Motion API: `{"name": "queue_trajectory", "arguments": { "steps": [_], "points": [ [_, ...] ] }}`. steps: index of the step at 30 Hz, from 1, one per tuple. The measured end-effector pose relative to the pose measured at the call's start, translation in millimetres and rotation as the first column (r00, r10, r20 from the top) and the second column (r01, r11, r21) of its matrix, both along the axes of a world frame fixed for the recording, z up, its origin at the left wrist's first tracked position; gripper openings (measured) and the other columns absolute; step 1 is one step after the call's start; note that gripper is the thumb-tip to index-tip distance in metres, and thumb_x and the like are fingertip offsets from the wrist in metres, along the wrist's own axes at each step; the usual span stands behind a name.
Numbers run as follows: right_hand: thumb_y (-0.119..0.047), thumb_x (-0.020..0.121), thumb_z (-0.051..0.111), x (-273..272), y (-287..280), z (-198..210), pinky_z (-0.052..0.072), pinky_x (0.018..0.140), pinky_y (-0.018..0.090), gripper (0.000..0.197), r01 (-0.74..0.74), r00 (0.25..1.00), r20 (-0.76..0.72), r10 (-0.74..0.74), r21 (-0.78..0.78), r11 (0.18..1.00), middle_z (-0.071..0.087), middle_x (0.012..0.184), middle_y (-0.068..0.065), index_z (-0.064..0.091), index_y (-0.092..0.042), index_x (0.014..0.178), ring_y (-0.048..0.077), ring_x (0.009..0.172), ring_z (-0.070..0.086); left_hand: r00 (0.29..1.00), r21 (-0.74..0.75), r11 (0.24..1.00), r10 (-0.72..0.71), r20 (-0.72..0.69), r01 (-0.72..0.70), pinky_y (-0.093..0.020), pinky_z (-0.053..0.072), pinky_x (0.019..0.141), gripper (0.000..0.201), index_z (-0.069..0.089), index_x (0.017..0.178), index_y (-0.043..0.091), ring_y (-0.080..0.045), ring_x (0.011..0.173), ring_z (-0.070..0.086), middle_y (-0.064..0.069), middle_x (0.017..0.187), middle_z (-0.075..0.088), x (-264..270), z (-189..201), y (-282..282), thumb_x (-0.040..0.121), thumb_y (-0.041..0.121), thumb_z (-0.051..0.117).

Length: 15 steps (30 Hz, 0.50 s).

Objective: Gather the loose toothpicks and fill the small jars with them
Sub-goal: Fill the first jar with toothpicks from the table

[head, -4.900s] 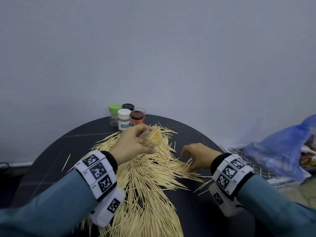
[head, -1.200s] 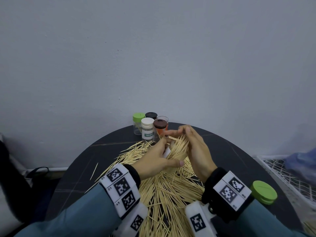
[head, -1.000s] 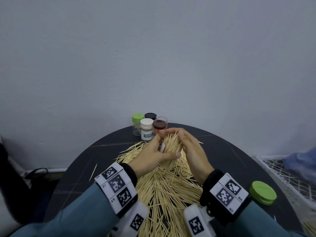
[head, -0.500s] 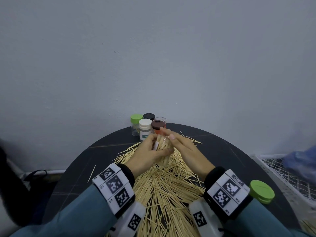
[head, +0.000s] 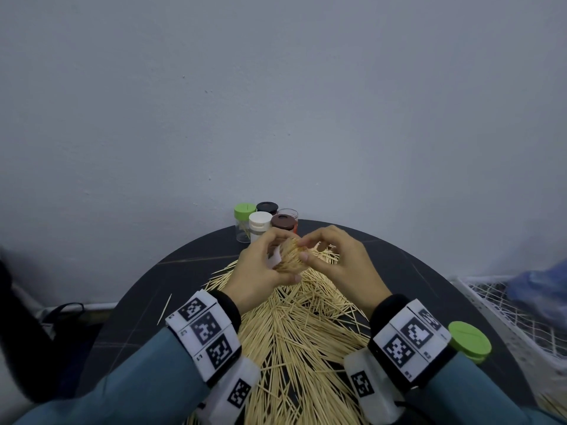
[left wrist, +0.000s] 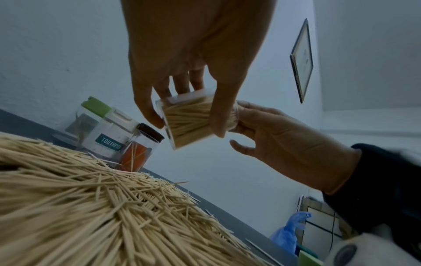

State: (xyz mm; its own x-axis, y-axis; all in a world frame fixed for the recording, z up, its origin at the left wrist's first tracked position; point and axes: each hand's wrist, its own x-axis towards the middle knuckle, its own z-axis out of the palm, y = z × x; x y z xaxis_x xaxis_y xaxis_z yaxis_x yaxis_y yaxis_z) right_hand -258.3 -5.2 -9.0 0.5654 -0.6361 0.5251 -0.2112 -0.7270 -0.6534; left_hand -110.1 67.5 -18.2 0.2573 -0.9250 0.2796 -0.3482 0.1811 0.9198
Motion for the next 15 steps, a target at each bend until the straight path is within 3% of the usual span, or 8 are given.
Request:
{"name": "queue_trajectory", "arguments": {
  "steps": [5,9,15],
  "points": [
    [-0.028,0.079,0.071,-1.6,-2.0,-0.3,0.045,0.077,0.030,0.015,0.087,0.991,-0.089,-0.095,-0.087,0.992,0.064,0.077,-0.015,0.060,-0.037,0.074,0.004,0.077,0.053,0.982,-0.058,0.998,0.010,0.187,0.001,-0.010,0.047,0.073,0.056,0.061,0.106,0.022,-0.001,0.093,0.060,0.011,0.100,0.064,-2.2,0.0,3.1,0.062,-0.005,0.081],
    [-0.032,0.080,0.069,-2.6,-2.1,-0.6,0.042,0.086,0.039,0.012,0.061,0.978,-0.187,-0.088,-0.145,0.987,0.061,0.079,-0.019,0.058,-0.036,0.078,0.002,0.076,0.053,0.971,-0.053,0.999,0.019,0.238,-0.007,-0.015,0.049,0.075,0.056,0.061,0.106,0.022,-0.001,0.093,0.060,0.014,0.099,0.064,-2.1,-0.2,2.7,0.061,-0.004,0.080],
    [-0.042,0.089,0.054,-1.4,3.1,3.8,0.027,0.087,0.030,0.006,0.094,0.934,-0.299,-0.194,-0.318,0.944,0.054,0.085,-0.019,0.055,-0.035,0.088,0.002,0.081,0.047,0.962,-0.024,1.000,0.012,0.271,-0.005,-0.001,0.039,0.072,0.057,0.060,0.110,0.022,0.003,0.097,0.056,0.013,0.104,0.062,-3.5,-1.4,2.8,0.062,-0.001,0.081]
  ]
}}
